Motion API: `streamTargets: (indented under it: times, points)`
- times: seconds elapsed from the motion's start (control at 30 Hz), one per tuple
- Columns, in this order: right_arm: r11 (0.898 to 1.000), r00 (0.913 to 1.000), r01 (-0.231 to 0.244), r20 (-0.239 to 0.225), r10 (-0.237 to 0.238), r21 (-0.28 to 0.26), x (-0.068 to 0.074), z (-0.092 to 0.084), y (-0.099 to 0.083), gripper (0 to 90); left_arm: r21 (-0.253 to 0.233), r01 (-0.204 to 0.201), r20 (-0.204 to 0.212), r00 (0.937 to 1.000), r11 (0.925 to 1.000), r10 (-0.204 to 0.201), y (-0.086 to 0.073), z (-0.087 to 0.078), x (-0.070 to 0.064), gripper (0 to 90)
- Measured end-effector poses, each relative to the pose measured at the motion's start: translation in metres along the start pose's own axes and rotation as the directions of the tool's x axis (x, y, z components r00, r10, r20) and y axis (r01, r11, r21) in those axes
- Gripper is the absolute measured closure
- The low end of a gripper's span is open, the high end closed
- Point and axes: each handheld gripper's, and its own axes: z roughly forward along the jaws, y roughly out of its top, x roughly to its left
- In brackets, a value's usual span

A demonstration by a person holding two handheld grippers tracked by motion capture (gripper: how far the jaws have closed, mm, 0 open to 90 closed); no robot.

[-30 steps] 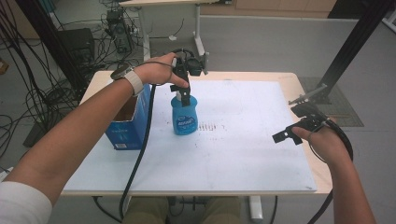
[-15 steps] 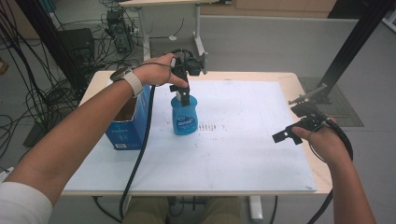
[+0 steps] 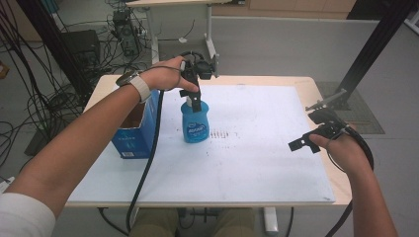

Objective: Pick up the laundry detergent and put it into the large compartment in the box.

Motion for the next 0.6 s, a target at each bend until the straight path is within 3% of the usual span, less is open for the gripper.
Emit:
streamTargets:
  times: [0.6]
  points:
    - [1.000, 1.0000, -0.001, 0.005, 0.001, -0.004, 0.0003, -0.0012, -0.0010, 7.7, 0.004, 0.006, -0.005, 1.0000, 1.0000, -0.006, 0.0001, -0.0005, 0.0002, 7.6]
